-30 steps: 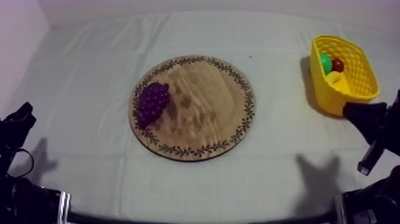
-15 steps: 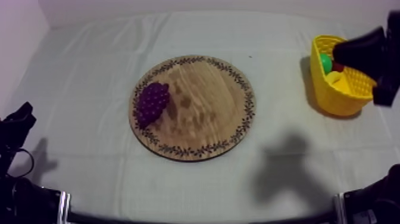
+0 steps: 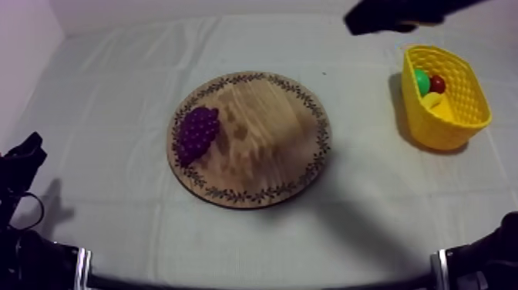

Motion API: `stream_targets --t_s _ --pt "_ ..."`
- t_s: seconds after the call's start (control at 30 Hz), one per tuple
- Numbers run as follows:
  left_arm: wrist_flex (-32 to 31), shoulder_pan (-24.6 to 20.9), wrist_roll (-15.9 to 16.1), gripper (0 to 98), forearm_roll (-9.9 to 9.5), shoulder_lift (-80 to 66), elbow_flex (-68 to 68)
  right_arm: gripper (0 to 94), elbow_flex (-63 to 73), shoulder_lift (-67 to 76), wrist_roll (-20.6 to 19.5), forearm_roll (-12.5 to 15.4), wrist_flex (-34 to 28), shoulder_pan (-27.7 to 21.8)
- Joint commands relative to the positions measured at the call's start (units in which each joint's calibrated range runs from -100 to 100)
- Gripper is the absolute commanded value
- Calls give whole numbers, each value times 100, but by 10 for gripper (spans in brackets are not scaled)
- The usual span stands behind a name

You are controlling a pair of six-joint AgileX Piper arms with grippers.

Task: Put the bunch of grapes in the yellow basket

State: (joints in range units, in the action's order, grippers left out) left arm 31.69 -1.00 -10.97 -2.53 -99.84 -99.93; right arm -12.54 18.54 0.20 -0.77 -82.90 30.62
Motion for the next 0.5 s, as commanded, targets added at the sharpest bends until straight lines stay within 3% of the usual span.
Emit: stream_targets --t_s 0.0,0.23,0.47 --pt "-1 2 0 0 1 2 4 2 911 -918 -227 -48 -397 145" --pt "-1 2 0 0 1 2 4 10 1880 -2154 -777 156 -956 216" --pt "-1 2 0 0 1 2 4 4 2631 -3289 -1421 223 -1083 231"
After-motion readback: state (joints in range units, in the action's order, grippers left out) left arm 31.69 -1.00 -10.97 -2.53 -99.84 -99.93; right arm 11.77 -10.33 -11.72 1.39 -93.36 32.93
